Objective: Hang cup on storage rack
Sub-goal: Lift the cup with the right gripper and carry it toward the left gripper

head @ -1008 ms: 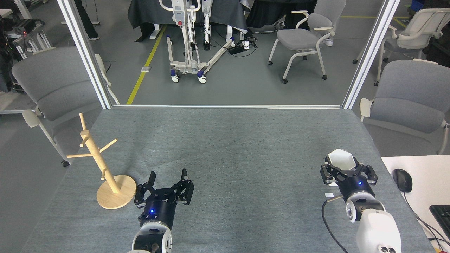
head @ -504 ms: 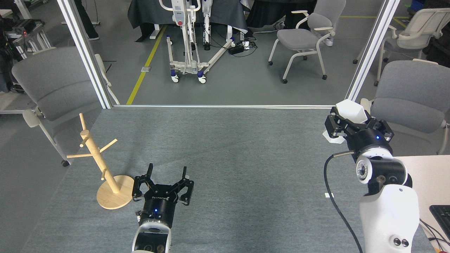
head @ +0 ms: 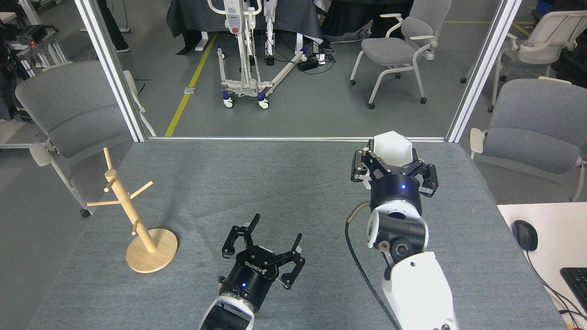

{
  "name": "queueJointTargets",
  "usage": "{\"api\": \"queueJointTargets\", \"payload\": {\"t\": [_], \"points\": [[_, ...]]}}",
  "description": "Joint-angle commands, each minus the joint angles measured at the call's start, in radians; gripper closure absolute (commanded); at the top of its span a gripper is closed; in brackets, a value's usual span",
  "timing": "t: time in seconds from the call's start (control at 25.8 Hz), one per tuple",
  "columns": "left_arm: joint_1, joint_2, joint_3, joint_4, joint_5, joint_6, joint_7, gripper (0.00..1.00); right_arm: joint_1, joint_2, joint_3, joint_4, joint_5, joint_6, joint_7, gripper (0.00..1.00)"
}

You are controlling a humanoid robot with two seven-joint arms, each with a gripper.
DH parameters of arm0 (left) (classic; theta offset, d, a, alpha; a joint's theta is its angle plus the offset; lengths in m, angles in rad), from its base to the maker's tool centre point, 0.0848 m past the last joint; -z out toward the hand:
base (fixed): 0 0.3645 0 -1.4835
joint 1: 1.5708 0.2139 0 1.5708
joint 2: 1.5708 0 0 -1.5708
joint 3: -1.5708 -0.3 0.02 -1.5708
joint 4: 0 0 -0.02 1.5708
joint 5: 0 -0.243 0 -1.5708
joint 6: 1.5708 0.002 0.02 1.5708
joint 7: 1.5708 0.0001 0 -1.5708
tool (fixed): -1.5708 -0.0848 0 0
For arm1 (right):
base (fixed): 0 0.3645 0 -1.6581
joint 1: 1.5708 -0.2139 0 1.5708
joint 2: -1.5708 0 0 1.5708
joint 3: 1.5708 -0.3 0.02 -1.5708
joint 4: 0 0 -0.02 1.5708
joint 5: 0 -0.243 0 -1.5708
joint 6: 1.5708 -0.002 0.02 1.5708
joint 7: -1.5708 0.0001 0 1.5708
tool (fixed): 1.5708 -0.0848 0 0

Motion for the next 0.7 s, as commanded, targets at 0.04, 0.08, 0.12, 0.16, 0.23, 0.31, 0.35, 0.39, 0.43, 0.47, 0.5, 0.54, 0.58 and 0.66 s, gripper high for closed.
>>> {"api": "queueJointTargets", "payload": {"t": [0.04,0.08,0.12,0.16,0.23,0.31,0.35,0.39,0.43,0.47,0.5,0.54,0.58,0.66], "points": [[-0.124,-0.004,-0.028,0.054,-0.002,-0.061,-0.067,0.01,-0.003,0.011,0.198,0.018,0.047,0.194,0.038,0.81],[-0.152,-0.004,-0.028,0.075,-0.002,-0.067,-0.085,0.01,-0.002,0.015,0.227,0.022,0.055,0.217,0.041,0.81],[-0.172,-0.004,-0.028,0.097,-0.002,-0.078,-0.096,0.01,-0.003,0.016,0.249,0.024,0.06,0.227,0.046,0.81],[-0.187,-0.006,-0.028,0.115,-0.002,-0.093,-0.101,0.01,-0.002,0.016,0.264,0.028,0.06,0.229,0.05,0.81],[-0.208,-0.006,-0.028,0.149,-0.002,-0.113,-0.104,0.01,0.0,0.016,0.278,0.038,0.06,0.23,0.055,0.81],[-0.222,-0.007,-0.029,0.179,0.002,-0.118,-0.104,0.01,0.003,0.024,0.279,0.047,0.06,0.226,0.055,0.81],[-0.227,-0.007,-0.031,0.19,0.003,-0.122,-0.104,0.01,0.003,0.028,0.279,0.05,0.06,0.223,0.055,0.81],[-0.228,-0.006,-0.039,0.195,0.005,-0.131,-0.104,0.01,0.003,0.03,0.279,0.051,0.06,0.221,0.055,0.81],[-0.228,-0.006,-0.04,0.196,0.008,-0.142,-0.104,0.01,0.003,0.031,0.279,0.054,0.058,0.223,0.055,0.81],[-0.228,-0.006,-0.04,0.198,0.008,-0.157,-0.104,0.01,0.002,0.031,0.279,0.059,0.058,0.221,0.055,0.81],[-0.228,-0.006,-0.04,0.199,0.009,-0.176,-0.104,0.01,0.002,0.031,0.279,0.064,0.058,0.221,0.057,0.81],[-0.228,-0.006,-0.04,0.201,0.011,-0.191,-0.104,0.01,0.0,0.031,0.279,0.067,0.057,0.217,0.055,0.81],[-0.228,-0.007,-0.039,0.201,0.017,-0.2,-0.104,0.01,-0.002,0.033,0.279,0.074,0.057,0.215,0.055,0.81],[-0.233,-0.007,-0.04,0.201,0.051,-0.206,-0.104,0.01,-0.005,0.041,0.279,0.084,0.055,0.215,0.055,0.81]]}}
